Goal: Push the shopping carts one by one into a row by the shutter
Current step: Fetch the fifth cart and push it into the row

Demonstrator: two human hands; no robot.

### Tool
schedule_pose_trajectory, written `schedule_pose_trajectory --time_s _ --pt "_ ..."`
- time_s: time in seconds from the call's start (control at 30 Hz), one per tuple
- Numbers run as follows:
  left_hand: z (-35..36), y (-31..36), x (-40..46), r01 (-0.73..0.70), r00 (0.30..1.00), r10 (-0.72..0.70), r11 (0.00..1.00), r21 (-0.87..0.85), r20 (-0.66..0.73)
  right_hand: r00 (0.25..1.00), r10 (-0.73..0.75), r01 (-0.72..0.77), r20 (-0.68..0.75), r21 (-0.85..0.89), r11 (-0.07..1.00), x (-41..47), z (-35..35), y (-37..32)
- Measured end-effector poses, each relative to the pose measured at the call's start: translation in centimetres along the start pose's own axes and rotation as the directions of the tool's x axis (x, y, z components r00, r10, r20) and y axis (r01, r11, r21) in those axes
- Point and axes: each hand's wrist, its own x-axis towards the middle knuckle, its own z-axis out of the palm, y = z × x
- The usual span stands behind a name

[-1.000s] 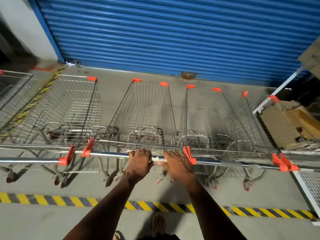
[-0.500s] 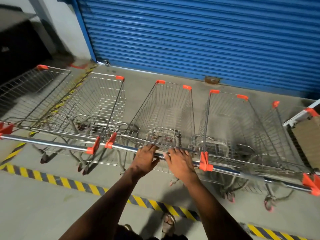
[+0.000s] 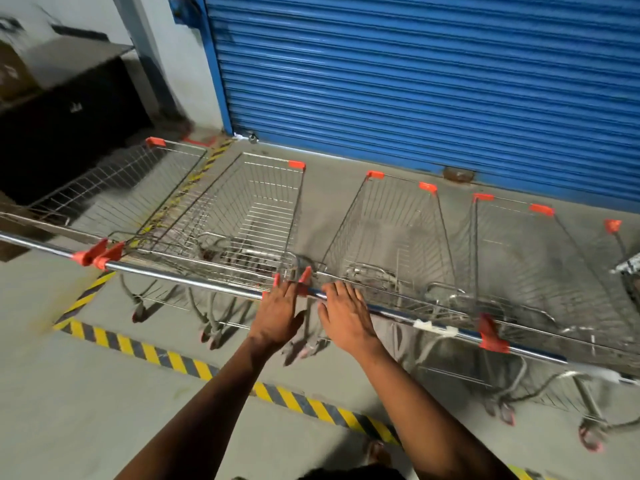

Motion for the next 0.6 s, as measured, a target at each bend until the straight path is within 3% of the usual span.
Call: schedule_pose_trajectory --time_s 0.33,0.6 --pt "-5.8 -14.7 -5.7 0.134 0.988 -0.134 0.991 0.005 0.071 0.998 -0.011 0.007 0.065 0.052 0.999 3.7 4.7 -15.5" --pt "-7.1 -20.3 -5.0 0.08 0.983 -0.092 0.993 0.081 0.156 0.991 0.043 -0.039 0.126 -0.033 0.999 6.8 8.1 -20.3"
